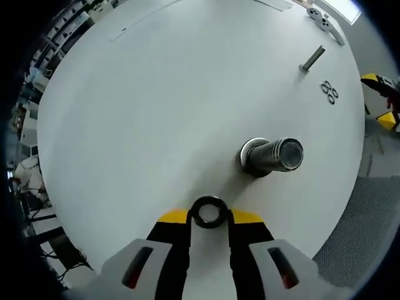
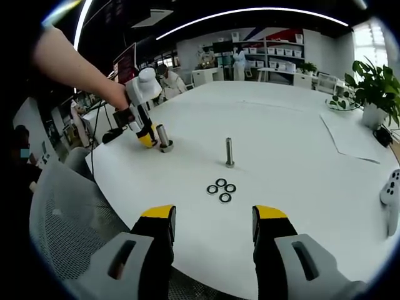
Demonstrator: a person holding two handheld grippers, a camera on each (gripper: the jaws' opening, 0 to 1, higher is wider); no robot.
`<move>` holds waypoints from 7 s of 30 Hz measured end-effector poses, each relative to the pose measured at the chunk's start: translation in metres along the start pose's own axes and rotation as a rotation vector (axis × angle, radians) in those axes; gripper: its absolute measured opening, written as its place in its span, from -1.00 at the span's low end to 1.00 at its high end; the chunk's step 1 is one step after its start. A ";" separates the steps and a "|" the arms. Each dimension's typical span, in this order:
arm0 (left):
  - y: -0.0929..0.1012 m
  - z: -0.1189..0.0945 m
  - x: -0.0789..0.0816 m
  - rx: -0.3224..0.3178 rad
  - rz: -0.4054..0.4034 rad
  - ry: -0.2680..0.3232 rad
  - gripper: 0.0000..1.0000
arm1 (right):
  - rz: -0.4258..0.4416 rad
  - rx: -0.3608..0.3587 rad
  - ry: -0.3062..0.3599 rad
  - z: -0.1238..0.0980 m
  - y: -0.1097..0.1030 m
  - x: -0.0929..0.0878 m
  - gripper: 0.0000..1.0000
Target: Place the washer onto the threaded stud by aligning its center hole with the stud, sliding it down to the base, and recovering from edge contact or off-axis alignment until the washer reaches the visible bottom stop.
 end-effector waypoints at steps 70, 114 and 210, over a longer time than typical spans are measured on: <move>0.005 -0.002 -0.008 -0.027 0.084 0.015 -0.63 | 0.000 0.005 -0.008 0.001 -0.001 0.000 0.03; 0.031 -0.067 0.040 -0.078 0.218 0.140 -0.62 | -0.003 0.014 -0.010 0.001 -0.001 -0.001 0.03; 0.040 -0.012 0.046 -0.015 0.248 0.103 -0.51 | 0.001 0.005 -0.008 0.000 0.000 -0.001 0.01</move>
Point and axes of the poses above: the point that each gripper's makers call its tool centre point, and the gripper's own axes: z roughly forward along the fingers, y roughly to its right, x roughly out of its top, the point moved 10 cm from there along -z, roughly backward along the fingers, and after that the axes turned 5 degrees about -x, right-handed, at the moved point
